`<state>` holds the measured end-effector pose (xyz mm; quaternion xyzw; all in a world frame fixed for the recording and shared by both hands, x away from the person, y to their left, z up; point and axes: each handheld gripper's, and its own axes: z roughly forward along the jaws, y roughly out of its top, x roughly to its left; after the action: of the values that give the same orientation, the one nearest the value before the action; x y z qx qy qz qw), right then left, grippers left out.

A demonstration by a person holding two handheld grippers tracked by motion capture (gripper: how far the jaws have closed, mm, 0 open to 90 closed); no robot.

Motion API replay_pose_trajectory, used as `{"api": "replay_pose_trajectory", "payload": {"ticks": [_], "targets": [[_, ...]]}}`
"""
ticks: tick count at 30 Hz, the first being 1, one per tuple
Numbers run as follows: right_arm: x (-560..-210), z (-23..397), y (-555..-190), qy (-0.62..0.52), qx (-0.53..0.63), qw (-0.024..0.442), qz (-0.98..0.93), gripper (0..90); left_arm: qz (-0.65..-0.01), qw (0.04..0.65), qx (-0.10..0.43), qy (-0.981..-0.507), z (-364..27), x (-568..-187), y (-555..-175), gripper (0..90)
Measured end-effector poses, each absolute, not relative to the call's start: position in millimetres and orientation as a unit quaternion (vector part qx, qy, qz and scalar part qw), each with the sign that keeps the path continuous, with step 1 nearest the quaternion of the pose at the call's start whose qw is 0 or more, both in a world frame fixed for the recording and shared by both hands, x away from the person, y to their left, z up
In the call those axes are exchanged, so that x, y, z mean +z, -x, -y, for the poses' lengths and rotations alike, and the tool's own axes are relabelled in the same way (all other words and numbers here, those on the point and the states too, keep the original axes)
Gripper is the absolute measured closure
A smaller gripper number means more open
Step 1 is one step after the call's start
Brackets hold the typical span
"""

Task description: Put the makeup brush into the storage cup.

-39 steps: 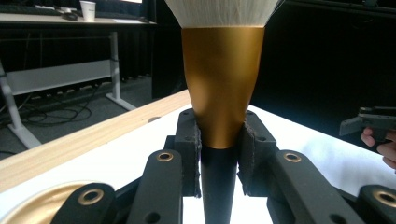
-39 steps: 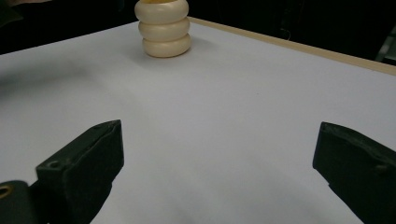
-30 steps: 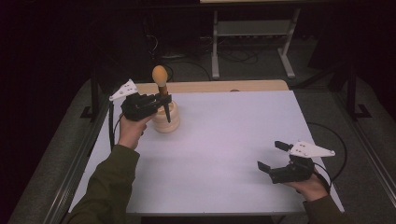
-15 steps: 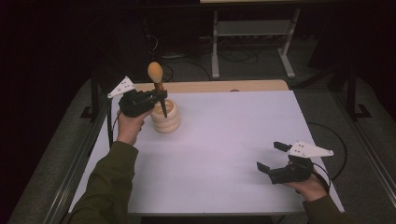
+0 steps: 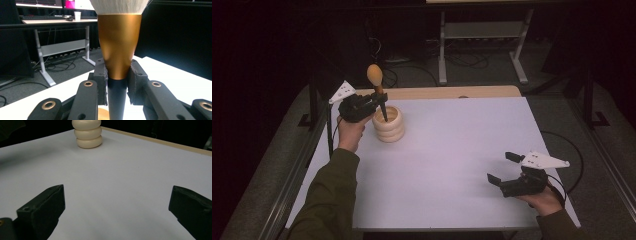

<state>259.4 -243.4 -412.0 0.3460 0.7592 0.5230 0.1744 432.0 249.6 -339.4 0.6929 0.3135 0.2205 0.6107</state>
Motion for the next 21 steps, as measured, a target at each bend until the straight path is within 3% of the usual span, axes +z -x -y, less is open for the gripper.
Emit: {"api": "replay_pose_trajectory", "payload": {"ticks": [21], "targets": [[-412.1,243.9,-258.8,-0.345,0.526,0.168,-0.759,0.0,-0.338,0.588,0.220,-0.701,-249.7,-358.9,-447.0,72.4]]}}
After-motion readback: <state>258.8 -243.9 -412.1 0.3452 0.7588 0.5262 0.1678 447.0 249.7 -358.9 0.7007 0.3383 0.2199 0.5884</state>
